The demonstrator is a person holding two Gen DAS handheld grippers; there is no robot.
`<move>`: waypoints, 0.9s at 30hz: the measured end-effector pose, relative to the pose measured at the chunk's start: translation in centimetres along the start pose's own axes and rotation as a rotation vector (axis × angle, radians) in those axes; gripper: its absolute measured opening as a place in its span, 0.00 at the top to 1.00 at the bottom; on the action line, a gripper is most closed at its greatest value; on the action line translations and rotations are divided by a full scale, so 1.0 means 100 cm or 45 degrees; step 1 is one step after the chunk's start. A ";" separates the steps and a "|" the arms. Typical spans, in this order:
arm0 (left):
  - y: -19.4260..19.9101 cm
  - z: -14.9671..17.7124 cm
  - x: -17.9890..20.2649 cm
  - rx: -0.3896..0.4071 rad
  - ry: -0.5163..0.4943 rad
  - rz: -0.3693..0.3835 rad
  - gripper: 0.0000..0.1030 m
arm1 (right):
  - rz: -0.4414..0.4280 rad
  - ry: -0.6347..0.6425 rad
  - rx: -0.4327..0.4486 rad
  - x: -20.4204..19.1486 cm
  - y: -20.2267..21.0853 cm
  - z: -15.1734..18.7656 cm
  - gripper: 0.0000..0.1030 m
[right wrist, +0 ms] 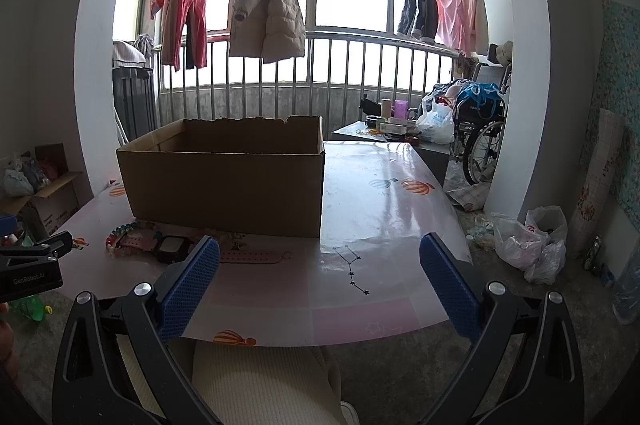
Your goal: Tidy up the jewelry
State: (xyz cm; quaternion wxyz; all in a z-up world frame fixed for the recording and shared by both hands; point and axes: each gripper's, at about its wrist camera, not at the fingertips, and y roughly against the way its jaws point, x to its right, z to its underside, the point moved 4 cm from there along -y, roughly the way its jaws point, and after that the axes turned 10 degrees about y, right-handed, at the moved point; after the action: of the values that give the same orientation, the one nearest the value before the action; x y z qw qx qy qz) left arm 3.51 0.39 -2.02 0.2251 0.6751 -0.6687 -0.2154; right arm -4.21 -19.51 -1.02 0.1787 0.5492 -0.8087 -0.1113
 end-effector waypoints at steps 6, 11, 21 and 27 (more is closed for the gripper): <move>-0.004 0.003 0.000 -0.007 0.000 0.000 0.07 | 0.001 0.001 -0.001 -0.001 0.000 0.000 0.05; -0.014 0.007 0.000 -0.041 -0.005 -0.004 0.07 | 0.006 0.013 -0.024 -0.001 -0.002 0.002 0.05; -0.063 0.009 0.000 -0.299 -0.086 -0.026 0.07 | -0.162 0.229 -0.233 -0.026 -0.054 -0.002 0.05; -0.081 0.009 0.007 -0.401 -0.073 0.233 0.07 | -0.315 0.207 -0.212 -0.038 -0.070 -0.015 0.05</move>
State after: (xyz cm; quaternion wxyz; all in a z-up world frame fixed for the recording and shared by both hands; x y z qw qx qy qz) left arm 9.51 -0.32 -7.59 0.3275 0.5614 -0.6916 -0.3151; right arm 3.62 -18.52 -2.97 0.2734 0.6350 -0.7058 -0.1545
